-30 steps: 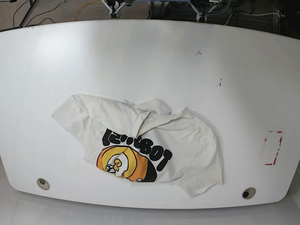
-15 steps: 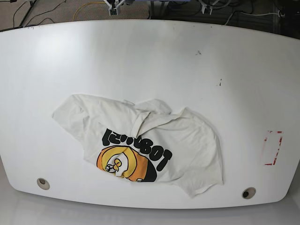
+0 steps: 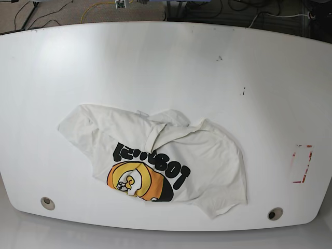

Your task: Layout the t-shirt on the table in an organized manner, then fold the t-shirt properly

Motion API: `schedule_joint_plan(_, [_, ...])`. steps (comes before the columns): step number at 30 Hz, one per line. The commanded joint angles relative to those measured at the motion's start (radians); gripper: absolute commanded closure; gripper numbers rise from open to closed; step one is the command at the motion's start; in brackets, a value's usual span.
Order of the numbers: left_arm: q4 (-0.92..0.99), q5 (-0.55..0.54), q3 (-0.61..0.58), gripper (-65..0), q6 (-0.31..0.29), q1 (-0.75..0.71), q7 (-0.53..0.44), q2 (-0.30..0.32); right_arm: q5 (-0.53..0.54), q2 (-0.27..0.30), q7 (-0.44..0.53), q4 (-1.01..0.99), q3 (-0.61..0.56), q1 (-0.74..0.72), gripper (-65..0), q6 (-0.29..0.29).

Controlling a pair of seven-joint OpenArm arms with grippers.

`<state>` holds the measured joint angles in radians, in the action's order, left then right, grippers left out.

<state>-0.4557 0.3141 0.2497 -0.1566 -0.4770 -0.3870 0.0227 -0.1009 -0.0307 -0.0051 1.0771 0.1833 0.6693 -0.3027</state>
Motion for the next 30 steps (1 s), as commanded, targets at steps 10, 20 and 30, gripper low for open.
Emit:
schedule_joint_plan(10, [-0.005,-0.002,0.001,-13.2,-0.001,-0.099,-0.183,0.027,0.003,-0.019,0.007,0.2,0.005,0.171,-18.7,-0.003])
schedule_joint_plan(20, [-0.062,-0.002,-0.002,-13.2,-0.001,-0.164,-0.289,0.043,0.002,-0.064,0.007,0.28,0.052,0.246,-18.7,-0.003])
schedule_joint_plan(30, [-0.323,-0.002,-0.006,-13.2,-0.001,-0.276,-0.292,0.036,0.002,-0.068,0.007,0.277,0.048,0.247,-18.7,-0.003])
